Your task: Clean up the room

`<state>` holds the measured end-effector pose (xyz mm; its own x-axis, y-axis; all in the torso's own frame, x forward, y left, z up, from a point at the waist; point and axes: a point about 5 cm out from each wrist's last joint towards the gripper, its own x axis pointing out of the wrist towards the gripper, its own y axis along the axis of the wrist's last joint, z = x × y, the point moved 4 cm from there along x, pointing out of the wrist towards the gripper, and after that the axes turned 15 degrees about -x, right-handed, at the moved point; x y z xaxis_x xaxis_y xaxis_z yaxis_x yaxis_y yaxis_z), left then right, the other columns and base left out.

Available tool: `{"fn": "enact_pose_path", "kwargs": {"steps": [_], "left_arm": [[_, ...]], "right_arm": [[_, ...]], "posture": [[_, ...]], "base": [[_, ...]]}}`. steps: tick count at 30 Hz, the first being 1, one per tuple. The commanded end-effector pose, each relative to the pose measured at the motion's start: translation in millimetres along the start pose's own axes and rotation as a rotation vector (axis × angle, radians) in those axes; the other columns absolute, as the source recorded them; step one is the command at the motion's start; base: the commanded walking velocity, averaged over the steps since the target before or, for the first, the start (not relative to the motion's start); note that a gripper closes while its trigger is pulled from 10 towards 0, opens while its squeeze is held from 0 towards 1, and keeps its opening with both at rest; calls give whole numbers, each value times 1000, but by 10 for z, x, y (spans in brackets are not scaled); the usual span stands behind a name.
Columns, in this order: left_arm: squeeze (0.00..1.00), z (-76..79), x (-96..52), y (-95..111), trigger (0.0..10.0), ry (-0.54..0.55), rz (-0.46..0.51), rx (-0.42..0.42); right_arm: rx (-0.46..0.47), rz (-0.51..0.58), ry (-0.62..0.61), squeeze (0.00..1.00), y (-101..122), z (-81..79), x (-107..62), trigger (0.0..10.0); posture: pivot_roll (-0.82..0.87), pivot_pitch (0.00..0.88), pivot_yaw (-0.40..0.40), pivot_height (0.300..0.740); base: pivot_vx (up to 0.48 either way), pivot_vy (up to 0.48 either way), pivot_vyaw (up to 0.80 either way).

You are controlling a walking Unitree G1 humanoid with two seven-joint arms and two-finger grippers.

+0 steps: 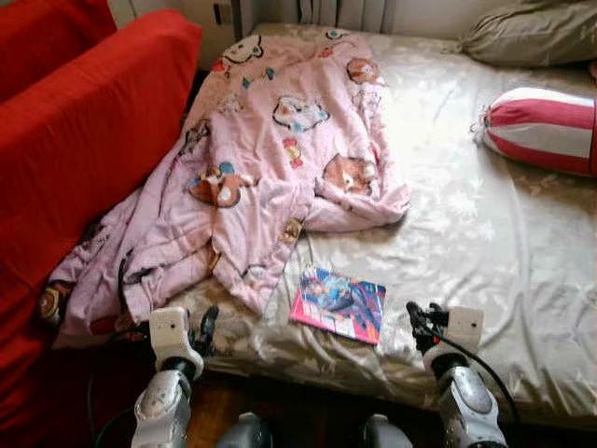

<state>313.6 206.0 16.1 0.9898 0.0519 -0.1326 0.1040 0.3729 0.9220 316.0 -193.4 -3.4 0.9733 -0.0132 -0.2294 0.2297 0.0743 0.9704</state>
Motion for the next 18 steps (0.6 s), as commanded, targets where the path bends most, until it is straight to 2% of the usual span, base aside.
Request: {"fn": "enact_pose_path", "kwargs": {"steps": [1, 4, 7, 18], "left_arm": [[0, -45, -30, -39, 10000, 20, -16, -19], [0, -42, -29, -34, 10000, 14, -19, -14], [0, -45, -32, -29, 10000, 15, -20, -15], [0, -117, -80, -65, 10000, 38, -40, -13]], "right_arm": [[-2, -34, -2, 0, -69, 16, -28, 10000], [4, -50, 0, 0, -93, 5, -29, 10000], [6, -18, -12, 0, -65, 22, -47, 10000], [18, -51, 4, 0, -130, -18, -66, 10000]], "posture": [[-27, 241, 6, 665], [-26, 245, 8, 650], [-27, 256, 11, 635], [-19, 263, 16, 635]], "base": [[0, 0, 0], [0, 0, 0], [0, 0, 0], [0, 0, 0]]}}
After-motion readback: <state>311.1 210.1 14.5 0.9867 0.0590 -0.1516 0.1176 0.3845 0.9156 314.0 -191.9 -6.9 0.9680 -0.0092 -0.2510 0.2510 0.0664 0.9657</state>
